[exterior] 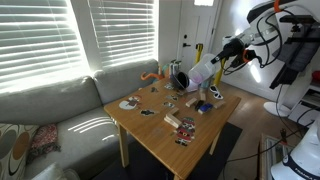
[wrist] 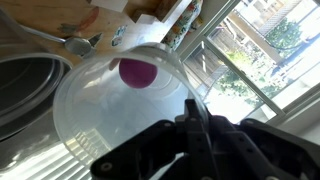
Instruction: Pour the contents in the container into the silver pot
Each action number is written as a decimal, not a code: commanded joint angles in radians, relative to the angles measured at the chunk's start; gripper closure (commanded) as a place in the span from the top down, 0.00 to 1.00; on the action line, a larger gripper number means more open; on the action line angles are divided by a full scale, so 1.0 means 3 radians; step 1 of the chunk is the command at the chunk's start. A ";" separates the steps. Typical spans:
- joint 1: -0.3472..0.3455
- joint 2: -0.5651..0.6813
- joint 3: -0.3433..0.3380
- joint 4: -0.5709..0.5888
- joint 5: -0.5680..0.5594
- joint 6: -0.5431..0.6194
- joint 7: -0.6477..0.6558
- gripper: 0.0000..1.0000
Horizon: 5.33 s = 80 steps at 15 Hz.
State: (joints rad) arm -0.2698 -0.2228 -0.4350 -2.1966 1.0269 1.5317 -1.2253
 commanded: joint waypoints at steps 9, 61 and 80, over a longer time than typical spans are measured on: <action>-0.0192 0.0197 0.0016 0.0179 0.0127 -0.0430 -0.0511 0.01; -0.0651 0.1503 0.0021 0.1085 0.0730 -0.2193 -0.1259 0.01; 0.0416 0.0034 0.1142 0.0975 -0.1134 0.1049 0.0829 0.01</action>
State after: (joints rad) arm -0.1879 -0.1959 -0.1464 -1.8850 0.8181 1.7380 -1.0872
